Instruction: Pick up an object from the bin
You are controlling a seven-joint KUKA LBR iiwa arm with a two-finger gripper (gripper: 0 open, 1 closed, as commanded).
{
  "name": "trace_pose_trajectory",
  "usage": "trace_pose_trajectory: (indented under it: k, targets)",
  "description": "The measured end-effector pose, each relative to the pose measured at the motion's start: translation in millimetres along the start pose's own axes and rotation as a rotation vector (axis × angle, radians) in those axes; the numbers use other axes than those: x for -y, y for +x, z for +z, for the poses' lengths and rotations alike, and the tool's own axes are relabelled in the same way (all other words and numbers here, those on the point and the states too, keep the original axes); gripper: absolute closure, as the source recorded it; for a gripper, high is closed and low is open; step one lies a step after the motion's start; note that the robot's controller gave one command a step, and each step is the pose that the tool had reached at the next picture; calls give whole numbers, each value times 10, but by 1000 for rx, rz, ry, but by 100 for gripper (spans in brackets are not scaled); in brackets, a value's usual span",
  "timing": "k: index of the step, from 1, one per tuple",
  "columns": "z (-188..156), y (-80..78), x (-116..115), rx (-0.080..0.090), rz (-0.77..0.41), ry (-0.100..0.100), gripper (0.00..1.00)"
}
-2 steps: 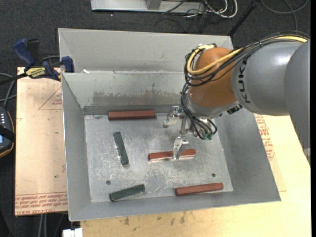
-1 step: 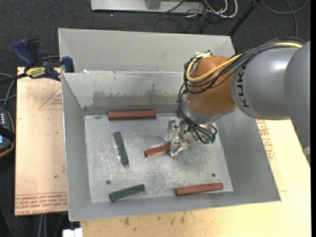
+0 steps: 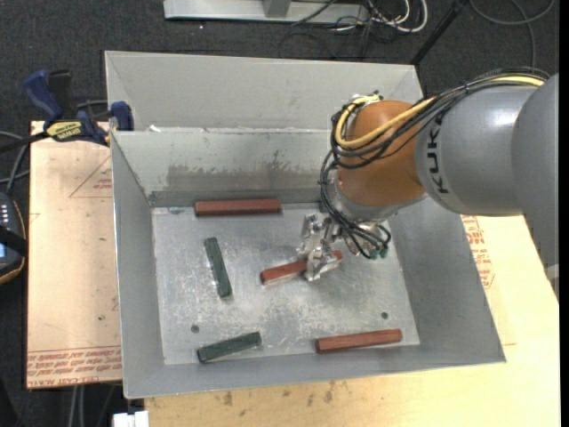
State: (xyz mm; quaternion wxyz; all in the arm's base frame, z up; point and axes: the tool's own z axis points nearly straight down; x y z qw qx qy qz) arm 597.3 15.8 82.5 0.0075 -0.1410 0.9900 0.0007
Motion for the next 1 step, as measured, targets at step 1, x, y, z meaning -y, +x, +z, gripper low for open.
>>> trace_pose_trajectory:
  k: [1]
  targets:
    - [-1538, 91, -119, -8, -28, 0, 100]
